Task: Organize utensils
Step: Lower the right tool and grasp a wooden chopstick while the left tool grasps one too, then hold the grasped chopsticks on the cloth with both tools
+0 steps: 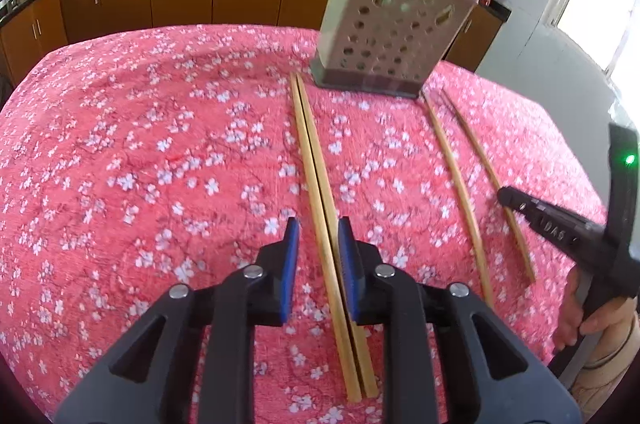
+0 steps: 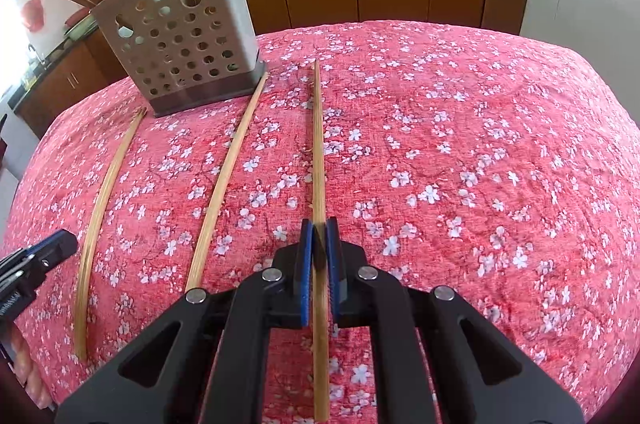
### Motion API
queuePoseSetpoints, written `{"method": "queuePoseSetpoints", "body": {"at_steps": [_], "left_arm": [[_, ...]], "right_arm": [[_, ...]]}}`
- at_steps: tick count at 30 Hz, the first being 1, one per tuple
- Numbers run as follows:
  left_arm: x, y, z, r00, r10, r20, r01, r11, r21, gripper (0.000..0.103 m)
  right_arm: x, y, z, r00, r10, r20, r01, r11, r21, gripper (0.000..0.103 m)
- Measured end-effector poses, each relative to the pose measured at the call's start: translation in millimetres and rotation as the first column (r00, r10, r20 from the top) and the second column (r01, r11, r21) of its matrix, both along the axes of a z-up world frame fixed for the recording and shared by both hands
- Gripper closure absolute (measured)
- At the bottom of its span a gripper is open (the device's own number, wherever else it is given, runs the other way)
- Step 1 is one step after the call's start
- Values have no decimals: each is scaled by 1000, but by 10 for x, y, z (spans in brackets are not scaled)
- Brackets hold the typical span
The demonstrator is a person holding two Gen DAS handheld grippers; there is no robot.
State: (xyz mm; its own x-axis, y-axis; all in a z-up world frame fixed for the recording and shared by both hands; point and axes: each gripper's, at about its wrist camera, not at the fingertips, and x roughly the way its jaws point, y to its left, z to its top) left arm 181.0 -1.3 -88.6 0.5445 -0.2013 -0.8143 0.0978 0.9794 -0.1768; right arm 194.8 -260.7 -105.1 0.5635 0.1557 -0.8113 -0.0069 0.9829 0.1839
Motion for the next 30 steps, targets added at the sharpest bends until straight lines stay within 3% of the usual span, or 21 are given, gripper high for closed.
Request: {"method": "queuePoseSetpoints", "body": {"at_steps": [10, 16, 20, 27, 30], "left_arm": [[14, -115, -94, 1000, -3, -11, 4, 995, 100, 90], [320, 137, -117, 997, 83, 2, -83, 984, 156, 94], [522, 445, -110, 990, 143, 1, -142, 978, 150, 92], [565, 537, -133, 990, 134, 50, -141, 975, 171, 92], [534, 591, -122, 989, 139, 48, -144, 978, 148, 92]], "right_arm": [[-34, 53, 23, 1000, 29, 2, -29, 1000, -2, 95], [-1, 55, -5, 999, 27, 30, -26, 998, -49, 95], [132, -116, -36, 999, -34, 43, 36, 998, -50, 95], [205, -188, -60, 997, -51, 55, 53, 998, -41, 95], [224, -232, -66, 997, -52, 54, 53, 998, -24, 95]]}}
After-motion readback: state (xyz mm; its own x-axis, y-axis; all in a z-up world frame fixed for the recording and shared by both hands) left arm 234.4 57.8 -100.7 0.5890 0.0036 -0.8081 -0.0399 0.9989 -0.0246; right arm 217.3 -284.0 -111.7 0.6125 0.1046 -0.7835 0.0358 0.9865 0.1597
